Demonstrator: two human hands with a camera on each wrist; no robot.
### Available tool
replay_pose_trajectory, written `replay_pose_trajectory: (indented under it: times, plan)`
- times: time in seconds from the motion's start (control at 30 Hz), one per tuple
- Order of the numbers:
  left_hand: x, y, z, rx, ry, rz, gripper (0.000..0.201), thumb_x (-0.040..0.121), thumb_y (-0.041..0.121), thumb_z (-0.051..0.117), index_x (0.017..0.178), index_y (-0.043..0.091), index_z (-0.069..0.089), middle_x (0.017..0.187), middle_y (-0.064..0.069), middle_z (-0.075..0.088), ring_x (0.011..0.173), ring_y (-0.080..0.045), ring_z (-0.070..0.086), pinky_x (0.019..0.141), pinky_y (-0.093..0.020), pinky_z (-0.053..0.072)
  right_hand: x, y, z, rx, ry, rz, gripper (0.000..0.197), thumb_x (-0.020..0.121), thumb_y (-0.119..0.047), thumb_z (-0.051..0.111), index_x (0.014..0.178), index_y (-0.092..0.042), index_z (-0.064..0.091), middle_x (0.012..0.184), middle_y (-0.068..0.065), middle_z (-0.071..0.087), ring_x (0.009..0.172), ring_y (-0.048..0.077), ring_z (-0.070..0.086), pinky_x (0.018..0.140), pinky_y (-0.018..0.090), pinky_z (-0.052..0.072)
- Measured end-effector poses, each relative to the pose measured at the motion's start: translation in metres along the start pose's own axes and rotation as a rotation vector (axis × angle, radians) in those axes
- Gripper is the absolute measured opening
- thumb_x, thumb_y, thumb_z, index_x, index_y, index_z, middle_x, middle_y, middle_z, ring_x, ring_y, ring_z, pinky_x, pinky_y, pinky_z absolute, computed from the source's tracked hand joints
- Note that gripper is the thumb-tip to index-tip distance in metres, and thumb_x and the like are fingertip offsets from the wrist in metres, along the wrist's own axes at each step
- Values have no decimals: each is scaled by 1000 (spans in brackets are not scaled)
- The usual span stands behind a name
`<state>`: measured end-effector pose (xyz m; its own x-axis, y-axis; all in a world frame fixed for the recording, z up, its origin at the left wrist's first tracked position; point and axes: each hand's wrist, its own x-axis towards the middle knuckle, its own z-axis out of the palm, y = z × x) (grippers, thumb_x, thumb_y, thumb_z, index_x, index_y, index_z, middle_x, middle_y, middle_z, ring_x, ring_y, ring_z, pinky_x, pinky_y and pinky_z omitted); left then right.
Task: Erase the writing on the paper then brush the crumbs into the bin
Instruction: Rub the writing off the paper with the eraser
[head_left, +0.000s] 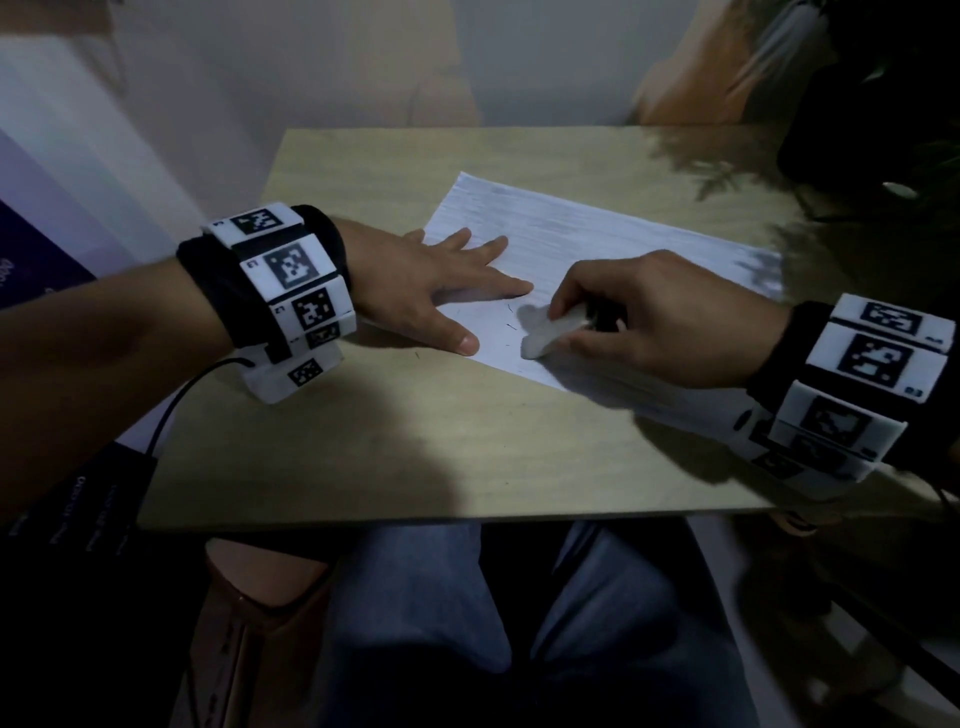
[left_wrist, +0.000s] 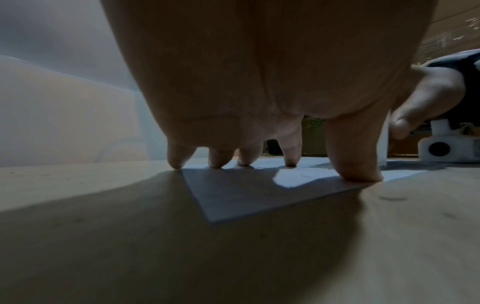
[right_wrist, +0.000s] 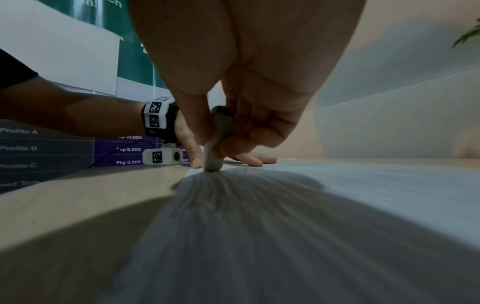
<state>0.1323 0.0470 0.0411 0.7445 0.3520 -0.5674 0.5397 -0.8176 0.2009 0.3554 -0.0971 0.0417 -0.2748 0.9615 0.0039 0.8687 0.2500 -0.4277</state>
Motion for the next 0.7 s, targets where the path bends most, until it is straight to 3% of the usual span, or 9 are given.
replay_pose_trajectory:
  times: [0.13,0.3,0.5,0.63,0.7]
  plan:
    - [0,-1,0,4,1,1,82,85,75,46,153,63,0,164,19,-27,152,-12,-26,125,-48,-13,1,3,-2,-20,36,5,40,82,-55,53,104,-23,62,84,-8,66,71,1,57,66,30,43]
    - [2,1,1,29,27,-5,81,88,74,45,155,59,1,166,14,-25,153,-16,-23,125,-50,-12,-1,-2,4,-11,25,-5,32,86,-50,54,105,-25,56,87,-10,66,72,4,57,68,34,46]
    - [4,-1,4,51,54,-8,79,90,75,46,154,59,2,167,14,-23,155,-18,-20,124,-55,-10,0,0,5,1,1,30,28,88,-50,59,103,-27,55,89,-12,66,74,4,58,69,33,46]
    - [4,-2,2,48,38,-7,81,86,79,44,152,63,-1,166,15,-24,154,-18,-22,124,-56,-10,0,4,5,-91,68,71,32,87,-57,56,97,-27,54,80,-8,63,72,18,58,65,39,46]
    - [4,-1,2,39,34,-9,82,85,79,44,152,62,0,166,14,-24,154,-18,-22,124,-55,-11,-2,4,6,-95,49,55,29,88,-55,59,96,-27,53,79,-9,63,73,18,59,65,38,46]
